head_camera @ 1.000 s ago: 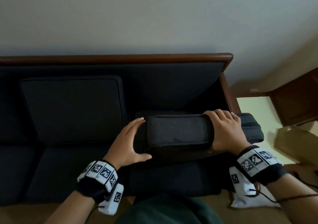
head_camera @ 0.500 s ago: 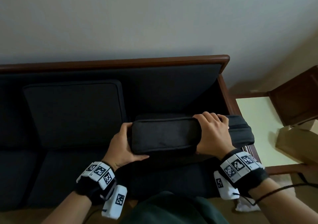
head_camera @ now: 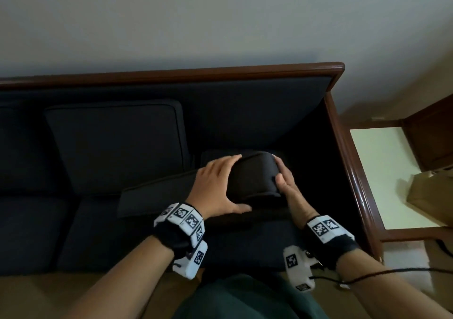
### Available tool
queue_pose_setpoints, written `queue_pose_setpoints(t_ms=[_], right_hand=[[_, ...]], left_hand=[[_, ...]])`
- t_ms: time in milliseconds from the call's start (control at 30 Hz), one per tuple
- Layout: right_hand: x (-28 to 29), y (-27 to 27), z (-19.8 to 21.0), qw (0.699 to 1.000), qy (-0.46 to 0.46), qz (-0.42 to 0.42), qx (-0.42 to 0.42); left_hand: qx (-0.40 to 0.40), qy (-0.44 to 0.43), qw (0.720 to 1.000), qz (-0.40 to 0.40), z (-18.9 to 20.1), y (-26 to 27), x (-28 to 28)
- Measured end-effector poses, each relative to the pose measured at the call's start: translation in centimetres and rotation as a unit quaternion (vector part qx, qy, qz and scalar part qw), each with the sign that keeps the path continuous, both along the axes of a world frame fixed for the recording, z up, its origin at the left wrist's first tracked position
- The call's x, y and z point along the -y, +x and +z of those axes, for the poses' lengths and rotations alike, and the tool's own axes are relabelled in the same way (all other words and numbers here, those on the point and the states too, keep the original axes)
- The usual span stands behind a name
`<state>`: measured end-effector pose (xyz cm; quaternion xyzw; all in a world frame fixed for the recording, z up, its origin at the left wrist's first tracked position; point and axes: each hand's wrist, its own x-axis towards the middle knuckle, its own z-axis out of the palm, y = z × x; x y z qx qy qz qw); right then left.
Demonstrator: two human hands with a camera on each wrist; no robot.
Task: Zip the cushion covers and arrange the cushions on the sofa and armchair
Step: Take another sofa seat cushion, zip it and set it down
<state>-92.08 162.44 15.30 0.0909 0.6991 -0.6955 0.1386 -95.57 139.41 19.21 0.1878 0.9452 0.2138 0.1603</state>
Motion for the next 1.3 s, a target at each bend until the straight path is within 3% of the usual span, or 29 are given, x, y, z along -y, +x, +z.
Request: queue_pose_setpoints(t_ms=[67, 133, 233, 367, 467, 500, 533, 600, 633, 700, 900, 1133, 1233, 1300], right_hand=[[-0.5, -0.4, -0.4, 0.983, -0.103, -0.131, 0.071], [-2.1, -0.7, -0.7, 0.955, -0.152, -0.196, 0.161], [-6.2, -0.1, -1.8, 0.946, -0.082, -0.242, 0.201], [-8.9, 2.6, -3.0, 0.929, 0.046, -0.288, 0.227], [-8.9, 4.4, -3.1, 0.922, 0.071, -0.316, 0.213], [-8.7, 4.7, -3.1, 0.921, 0.075, -0.319, 0.211], [-8.7, 5.0, -3.2, 0.921, 0.071, -0.321, 0.210], [-8.6, 5.4, -3.2, 0.918, 0.059, -0.327, 0.217], [-8.6, 5.5, -3.2, 0.916, 0.054, -0.330, 0.221], [-8.8, 5.6, -3.1, 0.914, 0.043, -0.335, 0.224], [-10.1, 1.9, -2.5, 0.912, 0.017, -0.337, 0.233], [-13.4, -10.8, -2.4, 0.927, 0.031, -0.297, 0.228], [-13.5, -16.1, -3.4, 0.937, -0.021, -0.295, 0.187], [-12.7, -18.4, -4.0, 0.949, -0.025, -0.244, 0.200]], left_hand=[[0.026, -0.062, 0.998, -0.004, -2.5, -0.2, -0.2], [0.067, -0.061, 0.996, 0.017, -3.8, -0.3, 0.8], [0.097, -0.074, 0.990, 0.067, -5.9, 0.0, 3.9], [0.091, -0.159, 0.970, 0.157, -7.2, 0.8, 8.3], [0.155, -0.102, 0.941, 0.282, -7.1, 1.5, 10.6], [0.210, -0.028, 0.917, 0.339, -7.1, 2.0, 11.4], [0.262, 0.073, 0.874, 0.403, -7.2, 2.6, 12.0], [0.341, 0.238, 0.754, 0.508, -7.7, 4.1, 12.6], [0.366, 0.289, 0.707, 0.532, -8.0, 4.7, 12.5], [0.366, 0.357, 0.666, 0.543, -8.4, 5.3, 11.9], [0.321, 0.371, 0.696, 0.525, -8.1, 2.1, 10.0], [0.261, 0.351, 0.715, 0.545, -7.3, -9.4, 6.4], [0.217, 0.338, 0.747, 0.530, -7.4, -15.2, 3.4], [0.207, 0.304, 0.786, 0.497, -8.2, -17.6, 1.5]])
